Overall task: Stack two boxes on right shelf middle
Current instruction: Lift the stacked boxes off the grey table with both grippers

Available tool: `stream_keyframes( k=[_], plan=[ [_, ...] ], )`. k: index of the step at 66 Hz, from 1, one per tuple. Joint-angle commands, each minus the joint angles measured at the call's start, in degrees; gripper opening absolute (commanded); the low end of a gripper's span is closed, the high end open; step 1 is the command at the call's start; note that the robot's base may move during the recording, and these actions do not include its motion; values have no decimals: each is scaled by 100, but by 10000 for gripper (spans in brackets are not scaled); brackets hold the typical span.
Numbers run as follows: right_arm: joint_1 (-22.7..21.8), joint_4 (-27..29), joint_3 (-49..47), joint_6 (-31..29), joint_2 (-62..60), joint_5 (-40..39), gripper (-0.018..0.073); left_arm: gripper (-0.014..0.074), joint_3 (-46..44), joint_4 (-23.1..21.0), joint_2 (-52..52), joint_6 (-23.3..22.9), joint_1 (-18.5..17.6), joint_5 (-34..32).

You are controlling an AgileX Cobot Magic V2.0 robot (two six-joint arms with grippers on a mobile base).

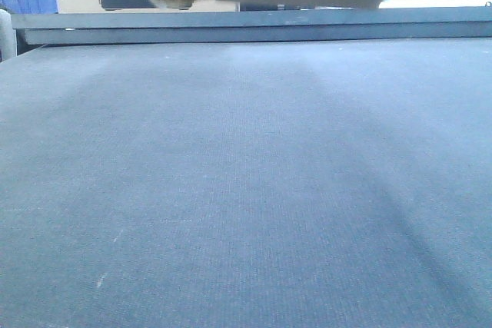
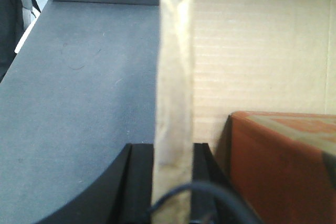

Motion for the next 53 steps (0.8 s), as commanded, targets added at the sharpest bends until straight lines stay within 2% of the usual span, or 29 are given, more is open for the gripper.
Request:
stream_keyframes(
  k=[1, 53],
  plan=[
    [-19, -332, -84, 285, -69, -248, -169, -111, -76, 230, -95, -73, -16, -89],
    [-19, -332, -84, 297, -69, -720, -169, -111, -76, 280, -95, -63, -16, -454]
  ],
)
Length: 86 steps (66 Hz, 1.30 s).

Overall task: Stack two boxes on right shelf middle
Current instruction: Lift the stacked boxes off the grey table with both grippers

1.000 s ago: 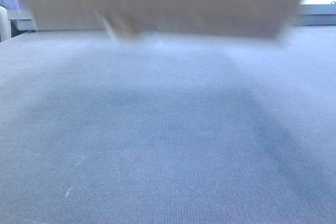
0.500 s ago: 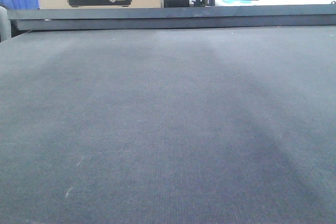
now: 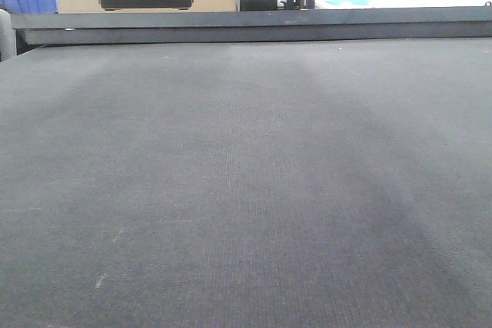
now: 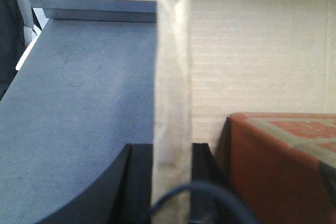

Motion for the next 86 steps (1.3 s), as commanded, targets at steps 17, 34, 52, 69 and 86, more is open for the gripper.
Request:
stream_keyframes(
  k=[17, 34, 52, 69, 86],
  plan=[
    [-19, -176, -72, 19, -69, -450, -169, -111, -76, 101, -95, -53, -13, -161],
    [-19, -176, -72, 19, -69, -676, -169, -111, -76, 101, -95, -53, -13, -172],
    [-19, -176, -72, 19, -69, -815, -169, -111, -76, 101, -95, -53, -13, -172],
    [-19, -176, -72, 19, -69, -815, -169, -111, -76, 101, -95, -53, -13, -172],
    [-19, -176, -72, 19, -69, -830, -169, -111, -76, 101, -95, -53, -13, -172]
  ],
)
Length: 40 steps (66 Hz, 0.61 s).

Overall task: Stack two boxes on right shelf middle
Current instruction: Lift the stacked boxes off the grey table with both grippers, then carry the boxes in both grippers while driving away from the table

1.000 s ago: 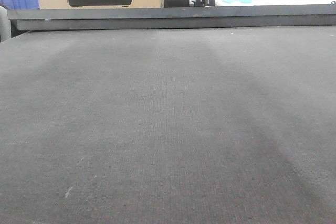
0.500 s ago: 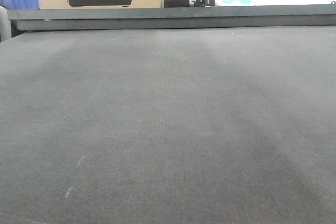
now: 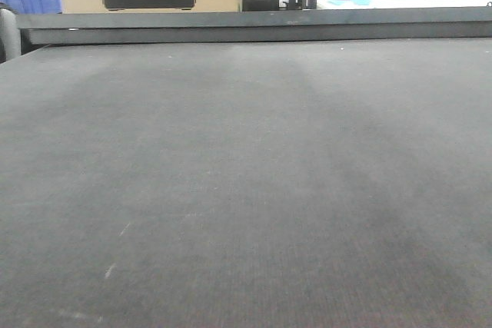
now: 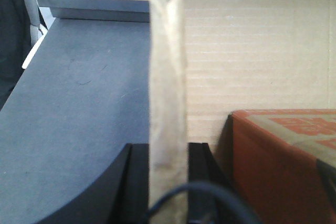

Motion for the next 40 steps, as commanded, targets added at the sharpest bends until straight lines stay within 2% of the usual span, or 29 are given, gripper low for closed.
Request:
stream_keyframes(
  k=[1, 19, 40],
  plan=[
    [-19, -106, -72, 19, -69, -476, -169, -111, -76, 56, -95, -32, -13, -172],
    [-19, -106, -72, 19, -69, -476, -169, -111, -76, 60, -37, -32, -13, -234],
    [-19, -106, -72, 19, -69, -476, -169, -111, -76, 73, -8, -32, -13, -653]
  ],
)
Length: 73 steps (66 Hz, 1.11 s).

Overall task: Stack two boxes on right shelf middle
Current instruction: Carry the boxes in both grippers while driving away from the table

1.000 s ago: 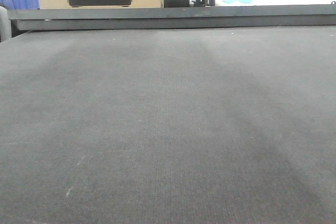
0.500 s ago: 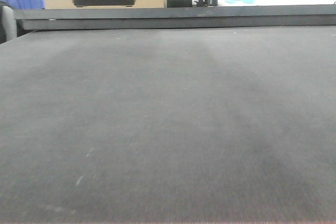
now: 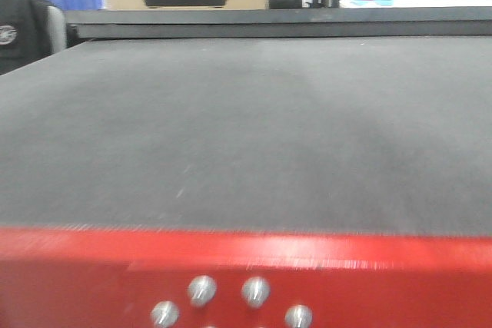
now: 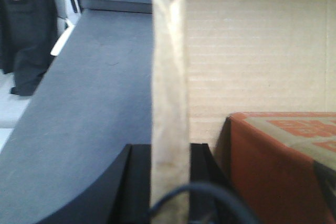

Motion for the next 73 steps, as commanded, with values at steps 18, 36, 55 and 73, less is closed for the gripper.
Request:
stream_keyframes(
  k=[18, 36, 55, 73],
  plan=[
    [-8, -52, -72, 19, -80, -441, -169, -111, -76, 50, -31, -32, -13, -416],
    [-8, -52, -72, 19, -80, -441, -169, -111, -76, 50, -31, -32, -13, -416],
    [-8, -52, -72, 19, -80, -441, -169, -111, -76, 50, -31, -32, -13, -416],
    [-8, -52, -72, 19, -80, -441, -169, -111, -76, 50, -31, -32, -13, -416]
  ],
)
